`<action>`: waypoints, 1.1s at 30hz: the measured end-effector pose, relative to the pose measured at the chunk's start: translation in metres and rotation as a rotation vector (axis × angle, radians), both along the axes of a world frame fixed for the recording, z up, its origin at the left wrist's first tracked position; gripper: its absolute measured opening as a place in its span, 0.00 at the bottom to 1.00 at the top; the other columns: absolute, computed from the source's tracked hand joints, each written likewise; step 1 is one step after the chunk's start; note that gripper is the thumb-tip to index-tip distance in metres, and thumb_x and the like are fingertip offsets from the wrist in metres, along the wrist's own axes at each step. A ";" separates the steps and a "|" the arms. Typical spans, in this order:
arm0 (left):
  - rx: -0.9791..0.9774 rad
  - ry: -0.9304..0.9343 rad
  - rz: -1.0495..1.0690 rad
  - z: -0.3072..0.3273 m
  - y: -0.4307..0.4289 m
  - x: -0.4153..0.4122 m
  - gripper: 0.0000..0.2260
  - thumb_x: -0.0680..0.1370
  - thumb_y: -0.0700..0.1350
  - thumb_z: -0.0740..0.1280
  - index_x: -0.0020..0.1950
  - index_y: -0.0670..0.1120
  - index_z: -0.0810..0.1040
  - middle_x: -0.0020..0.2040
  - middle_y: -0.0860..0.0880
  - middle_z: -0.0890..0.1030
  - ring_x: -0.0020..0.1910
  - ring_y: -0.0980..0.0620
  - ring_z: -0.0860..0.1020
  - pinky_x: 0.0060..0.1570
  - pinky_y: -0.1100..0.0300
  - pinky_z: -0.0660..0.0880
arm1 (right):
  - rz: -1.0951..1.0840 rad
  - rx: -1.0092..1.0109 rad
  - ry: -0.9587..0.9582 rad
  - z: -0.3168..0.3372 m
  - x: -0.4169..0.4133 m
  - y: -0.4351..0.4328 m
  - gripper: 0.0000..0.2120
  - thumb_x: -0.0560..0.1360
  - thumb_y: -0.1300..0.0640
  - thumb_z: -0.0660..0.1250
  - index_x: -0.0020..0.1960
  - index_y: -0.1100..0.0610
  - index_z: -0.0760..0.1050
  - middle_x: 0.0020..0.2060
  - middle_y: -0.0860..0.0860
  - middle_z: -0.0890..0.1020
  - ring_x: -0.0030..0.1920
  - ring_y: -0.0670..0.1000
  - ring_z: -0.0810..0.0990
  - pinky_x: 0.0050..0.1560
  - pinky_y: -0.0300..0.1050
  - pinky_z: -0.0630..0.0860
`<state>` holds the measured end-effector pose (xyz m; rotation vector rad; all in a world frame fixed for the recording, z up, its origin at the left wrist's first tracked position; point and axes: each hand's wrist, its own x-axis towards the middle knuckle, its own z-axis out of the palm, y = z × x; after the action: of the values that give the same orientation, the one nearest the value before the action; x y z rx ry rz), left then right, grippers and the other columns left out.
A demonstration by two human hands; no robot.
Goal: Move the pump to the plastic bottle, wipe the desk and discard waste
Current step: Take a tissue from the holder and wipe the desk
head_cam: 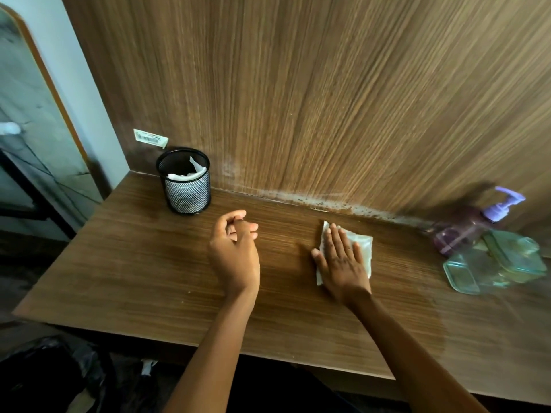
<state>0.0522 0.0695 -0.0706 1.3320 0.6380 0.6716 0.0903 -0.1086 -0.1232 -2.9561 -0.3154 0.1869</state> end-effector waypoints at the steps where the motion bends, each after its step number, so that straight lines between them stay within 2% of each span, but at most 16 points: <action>1: -0.007 0.000 0.007 0.000 -0.001 0.001 0.07 0.78 0.37 0.60 0.49 0.43 0.77 0.35 0.50 0.80 0.34 0.53 0.79 0.32 0.70 0.73 | -0.002 -0.019 0.018 0.001 0.007 0.011 0.34 0.77 0.37 0.36 0.75 0.56 0.36 0.76 0.52 0.39 0.75 0.48 0.35 0.74 0.49 0.36; 4: -0.030 -0.004 0.015 0.002 -0.004 0.002 0.07 0.78 0.38 0.60 0.49 0.44 0.77 0.35 0.50 0.80 0.33 0.53 0.79 0.33 0.66 0.74 | 0.051 0.007 0.043 0.002 0.022 0.056 0.29 0.80 0.43 0.40 0.75 0.57 0.36 0.76 0.53 0.39 0.75 0.49 0.36 0.74 0.50 0.36; 6: -0.027 -0.014 0.024 0.004 -0.005 0.003 0.07 0.77 0.38 0.60 0.48 0.45 0.77 0.35 0.49 0.80 0.33 0.52 0.79 0.35 0.61 0.75 | 0.124 -0.029 0.020 0.002 0.021 0.088 0.31 0.77 0.42 0.34 0.75 0.57 0.36 0.76 0.53 0.39 0.75 0.50 0.36 0.75 0.52 0.37; 8: -0.034 -0.030 0.044 0.004 -0.005 0.004 0.07 0.77 0.37 0.60 0.47 0.46 0.76 0.36 0.47 0.80 0.32 0.54 0.79 0.35 0.62 0.75 | 0.275 -0.146 0.017 0.007 0.005 0.112 0.34 0.72 0.44 0.30 0.75 0.57 0.35 0.76 0.54 0.38 0.75 0.53 0.35 0.75 0.55 0.38; 10: -0.028 -0.038 0.043 0.005 -0.006 0.003 0.07 0.77 0.37 0.60 0.47 0.46 0.76 0.35 0.49 0.80 0.33 0.55 0.79 0.36 0.64 0.75 | 0.428 -0.225 -0.022 0.005 -0.019 0.117 0.33 0.74 0.45 0.38 0.76 0.58 0.39 0.77 0.56 0.43 0.75 0.56 0.36 0.74 0.58 0.38; 12: -0.008 -0.036 0.021 0.005 -0.007 0.001 0.07 0.77 0.37 0.60 0.47 0.46 0.76 0.34 0.50 0.79 0.34 0.52 0.79 0.37 0.63 0.75 | 0.478 -0.193 -0.118 0.002 -0.045 0.103 0.30 0.74 0.45 0.47 0.74 0.55 0.55 0.74 0.55 0.63 0.74 0.56 0.52 0.71 0.60 0.49; 13: 0.000 -0.035 0.020 0.004 -0.006 0.000 0.07 0.77 0.37 0.59 0.47 0.46 0.76 0.34 0.50 0.79 0.34 0.51 0.79 0.36 0.63 0.75 | 0.481 -0.162 -0.109 -0.001 -0.056 0.090 0.27 0.75 0.45 0.48 0.71 0.53 0.61 0.70 0.52 0.69 0.73 0.56 0.61 0.67 0.58 0.55; 14: 0.001 -0.036 0.025 0.003 -0.005 0.001 0.08 0.77 0.37 0.59 0.47 0.46 0.76 0.34 0.49 0.79 0.34 0.50 0.79 0.35 0.64 0.74 | 0.476 -0.141 -0.116 -0.003 -0.063 0.074 0.24 0.78 0.45 0.46 0.70 0.51 0.62 0.69 0.50 0.71 0.71 0.54 0.65 0.65 0.56 0.57; 17: -0.015 -0.032 0.045 0.002 -0.002 0.000 0.08 0.77 0.37 0.59 0.47 0.46 0.76 0.35 0.47 0.79 0.34 0.51 0.79 0.32 0.68 0.73 | 0.378 -0.157 -0.140 -0.005 -0.075 0.014 0.26 0.81 0.44 0.37 0.75 0.50 0.55 0.73 0.47 0.64 0.74 0.50 0.59 0.66 0.53 0.55; 20: -0.027 -0.017 0.050 0.003 -0.001 -0.003 0.07 0.78 0.38 0.60 0.48 0.46 0.77 0.36 0.49 0.80 0.35 0.50 0.80 0.35 0.64 0.75 | 0.222 -0.156 -0.086 -0.007 -0.065 -0.030 0.29 0.80 0.41 0.34 0.76 0.53 0.48 0.75 0.50 0.57 0.75 0.48 0.48 0.70 0.50 0.49; 23: -0.050 -0.015 0.040 0.005 -0.001 -0.003 0.07 0.78 0.38 0.60 0.48 0.46 0.77 0.36 0.50 0.80 0.37 0.50 0.80 0.37 0.61 0.75 | 0.087 -0.070 -0.075 -0.010 -0.039 -0.026 0.39 0.69 0.33 0.21 0.74 0.52 0.36 0.76 0.48 0.41 0.74 0.46 0.34 0.74 0.46 0.36; 24: -0.058 -0.011 0.032 0.005 -0.002 -0.003 0.07 0.78 0.39 0.60 0.49 0.46 0.77 0.36 0.51 0.80 0.36 0.51 0.80 0.37 0.61 0.75 | 0.034 -0.044 -0.049 -0.007 -0.030 -0.016 0.40 0.66 0.32 0.21 0.73 0.52 0.34 0.75 0.48 0.38 0.74 0.45 0.33 0.73 0.46 0.35; 26: -0.071 -0.010 0.021 0.006 -0.003 -0.001 0.07 0.78 0.39 0.60 0.49 0.47 0.77 0.36 0.51 0.80 0.36 0.52 0.79 0.37 0.62 0.74 | -0.032 -0.012 -0.031 -0.002 -0.011 0.010 0.39 0.69 0.34 0.27 0.74 0.54 0.35 0.76 0.50 0.39 0.74 0.47 0.35 0.74 0.49 0.36; 29: -0.080 -0.011 0.013 0.006 -0.002 0.001 0.07 0.78 0.38 0.60 0.48 0.46 0.76 0.35 0.51 0.79 0.34 0.53 0.78 0.36 0.62 0.74 | -0.012 -0.005 0.026 0.000 0.010 0.057 0.30 0.79 0.41 0.40 0.75 0.54 0.37 0.76 0.51 0.40 0.75 0.50 0.36 0.75 0.54 0.38; 31: -0.077 -0.020 0.026 0.004 0.000 0.005 0.07 0.78 0.37 0.59 0.47 0.45 0.76 0.34 0.50 0.79 0.33 0.52 0.78 0.34 0.64 0.74 | 0.062 -0.006 0.050 0.001 0.015 0.091 0.29 0.80 0.43 0.43 0.75 0.53 0.36 0.76 0.49 0.39 0.75 0.51 0.35 0.74 0.56 0.37; 33: -0.077 -0.033 0.046 0.002 0.004 0.007 0.07 0.77 0.36 0.59 0.47 0.44 0.76 0.35 0.47 0.80 0.33 0.52 0.78 0.35 0.62 0.74 | 0.208 -0.100 0.050 0.009 0.006 0.120 0.30 0.80 0.46 0.46 0.76 0.53 0.36 0.76 0.50 0.37 0.75 0.54 0.34 0.74 0.58 0.36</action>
<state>0.0595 0.0737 -0.0685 1.2364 0.6631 0.6982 0.0962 0.0114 -0.1145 -3.0066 -0.6237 0.3108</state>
